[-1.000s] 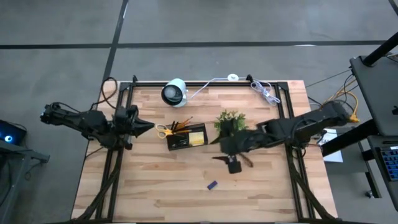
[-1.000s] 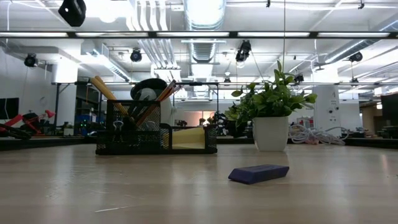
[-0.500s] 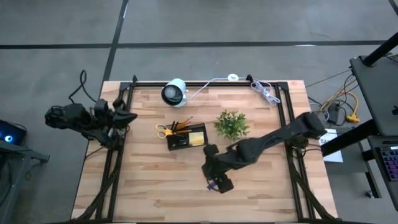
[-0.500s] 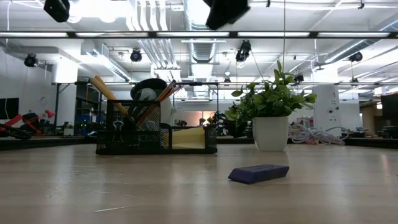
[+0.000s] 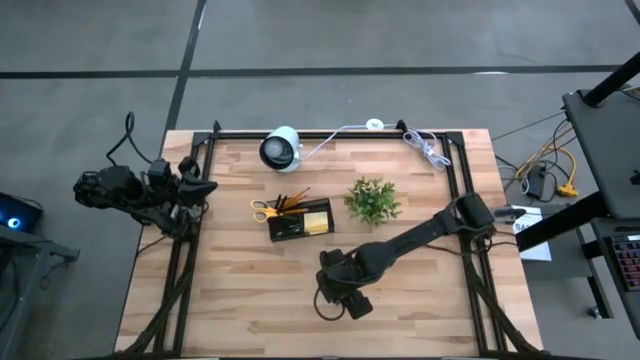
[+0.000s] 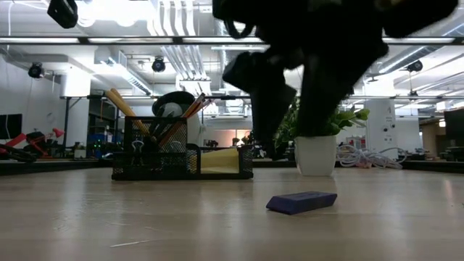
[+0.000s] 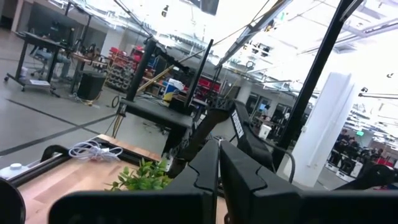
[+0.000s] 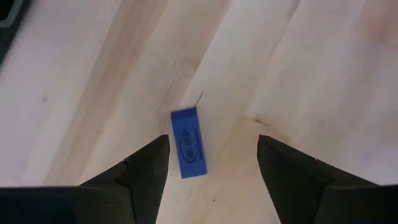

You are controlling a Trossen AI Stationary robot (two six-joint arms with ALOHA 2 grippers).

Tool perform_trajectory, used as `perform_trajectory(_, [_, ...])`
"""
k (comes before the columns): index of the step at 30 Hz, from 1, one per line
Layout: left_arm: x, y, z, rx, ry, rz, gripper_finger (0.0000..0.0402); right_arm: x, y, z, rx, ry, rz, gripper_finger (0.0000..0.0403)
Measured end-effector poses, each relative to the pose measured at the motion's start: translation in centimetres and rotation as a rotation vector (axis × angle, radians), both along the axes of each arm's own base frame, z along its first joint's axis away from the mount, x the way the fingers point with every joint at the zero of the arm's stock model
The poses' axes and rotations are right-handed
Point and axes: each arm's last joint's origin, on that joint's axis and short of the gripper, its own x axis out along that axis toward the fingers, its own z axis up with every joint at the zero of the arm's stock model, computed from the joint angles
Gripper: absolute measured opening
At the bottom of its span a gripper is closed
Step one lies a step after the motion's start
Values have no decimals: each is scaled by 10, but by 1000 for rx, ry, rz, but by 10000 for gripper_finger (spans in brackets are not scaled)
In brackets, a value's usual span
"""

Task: Pick and place office supplies into organizer
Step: Put the blue eraser in the black desk organizer

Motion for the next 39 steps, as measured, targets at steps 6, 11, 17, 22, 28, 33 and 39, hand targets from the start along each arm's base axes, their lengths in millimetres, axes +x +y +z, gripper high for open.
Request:
perform_trajectory(6, [1, 0, 0, 1, 2, 0, 0, 2, 2, -17, -28, 33, 57, 228])
perform_trajectory(11, [1, 0, 0, 1, 3, 0, 0, 1, 6, -26, -45, 41, 103, 228])
perform_trajectory(17, [1, 0, 0, 1, 3, 0, 0, -3, 20, -40, -80, 51, 221, 228])
perform_trajectory(22, [1, 0, 0, 1, 3, 0, 0, -3, 21, -41, -149, 27, 207, 226])
perform_trajectory(28, [1, 0, 0, 1, 3, 0, 0, -3, 20, -42, -159, 23, 204, 223])
perform_trajectory(33, [1, 0, 0, 1, 3, 0, 0, -3, 21, -45, -155, 31, 211, 220])
perform_trajectory(39, [1, 0, 0, 1, 3, 0, 0, -3, 21, -46, -153, 34, 213, 189])
